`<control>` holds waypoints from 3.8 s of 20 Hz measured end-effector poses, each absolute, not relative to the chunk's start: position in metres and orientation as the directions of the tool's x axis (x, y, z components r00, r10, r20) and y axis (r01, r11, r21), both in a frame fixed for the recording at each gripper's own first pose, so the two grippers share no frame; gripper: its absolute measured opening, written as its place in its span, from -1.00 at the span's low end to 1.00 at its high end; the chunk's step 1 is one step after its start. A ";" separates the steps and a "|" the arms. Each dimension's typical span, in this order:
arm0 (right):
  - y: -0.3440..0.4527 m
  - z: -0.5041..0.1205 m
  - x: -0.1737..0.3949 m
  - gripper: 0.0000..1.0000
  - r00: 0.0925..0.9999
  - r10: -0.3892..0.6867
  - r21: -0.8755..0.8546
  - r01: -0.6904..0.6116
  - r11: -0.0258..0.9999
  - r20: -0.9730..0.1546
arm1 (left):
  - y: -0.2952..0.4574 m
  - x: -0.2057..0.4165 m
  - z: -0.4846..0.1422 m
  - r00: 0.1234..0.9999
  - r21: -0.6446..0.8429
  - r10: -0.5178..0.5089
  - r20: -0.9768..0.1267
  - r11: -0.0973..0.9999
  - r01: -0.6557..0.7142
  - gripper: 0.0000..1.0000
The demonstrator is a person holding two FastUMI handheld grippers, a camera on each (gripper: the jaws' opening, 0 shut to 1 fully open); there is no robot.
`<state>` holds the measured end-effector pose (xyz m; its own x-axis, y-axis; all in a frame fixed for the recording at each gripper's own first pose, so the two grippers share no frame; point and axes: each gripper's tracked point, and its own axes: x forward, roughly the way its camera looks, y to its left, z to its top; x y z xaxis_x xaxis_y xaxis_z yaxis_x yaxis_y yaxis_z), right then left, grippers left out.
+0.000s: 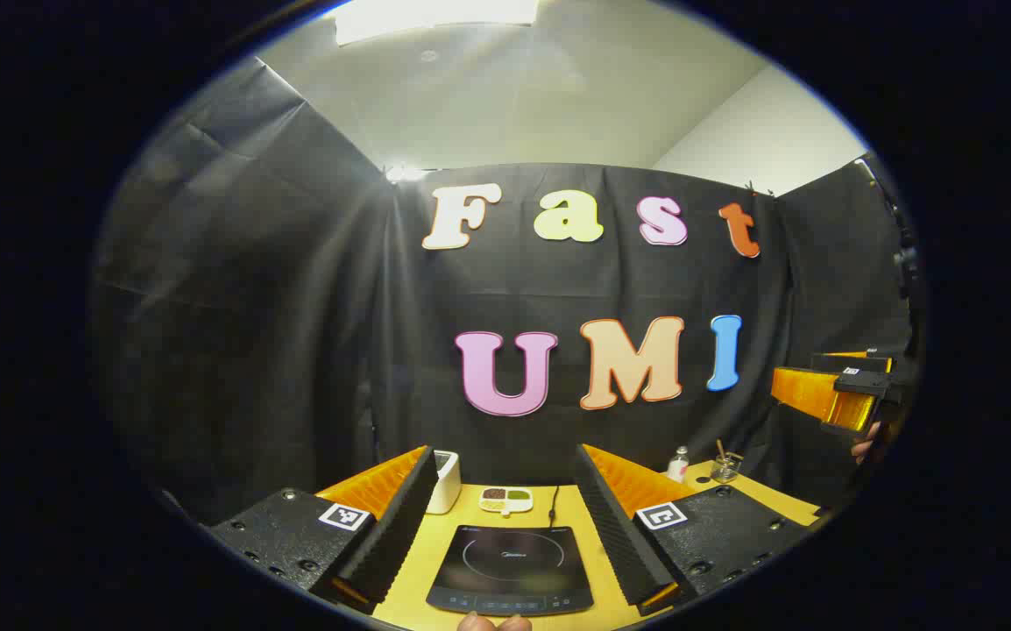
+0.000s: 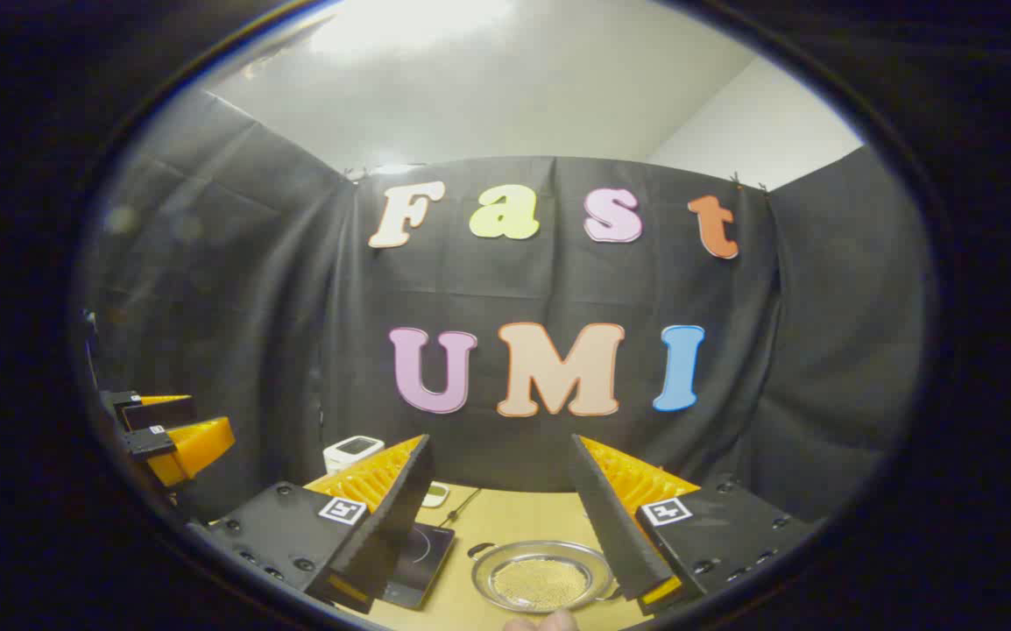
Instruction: First push the handle of the pot to place it horizontally, then grasp the pot with both hands and set it on the induction cooktop.
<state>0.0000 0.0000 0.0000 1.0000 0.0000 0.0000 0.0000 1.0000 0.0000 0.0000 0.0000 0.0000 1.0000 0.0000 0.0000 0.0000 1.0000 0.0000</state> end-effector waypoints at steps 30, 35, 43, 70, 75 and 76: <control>-0.044 -0.039 0.007 0.95 0.995 -0.001 0.021 0.003 1.000 -0.099 | -0.044 0.015 -0.038 0.995 -0.088 -0.040 -0.094 0.996 0.031 0.91; -0.051 -0.043 0.027 0.97 0.995 0.030 0.028 -0.028 0.999 -0.093 | -0.046 0.032 -0.039 0.996 -0.069 -0.002 -0.094 0.998 -0.005 0.97; -0.103 -0.069 0.071 0.83 0.986 0.113 0.098 -0.102 0.990 -0.121 | -0.098 0.060 -0.043 0.992 -0.043 0.050 -0.112 0.998 -0.055 0.84; -0.176 -0.310 0.111 -1.00 0.776 0.315 0.325 -0.150 0.934 -0.546 | -0.149 0.077 -0.100 0.941 0.005 0.169 -0.293 0.985 -0.175 0.92; -0.168 -0.380 0.078 -0.94 0.622 0.347 0.353 -0.120 0.928 -0.701 | -0.144 0.072 -0.101 0.936 0.015 0.179 -0.304 0.983 -0.183 0.86; -0.165 -0.391 0.070 -1.00 0.597 0.358 0.360 -0.121 0.925 -0.718 | -0.143 0.072 -0.099 0.936 0.019 0.182 -0.303 0.983 -0.185 0.92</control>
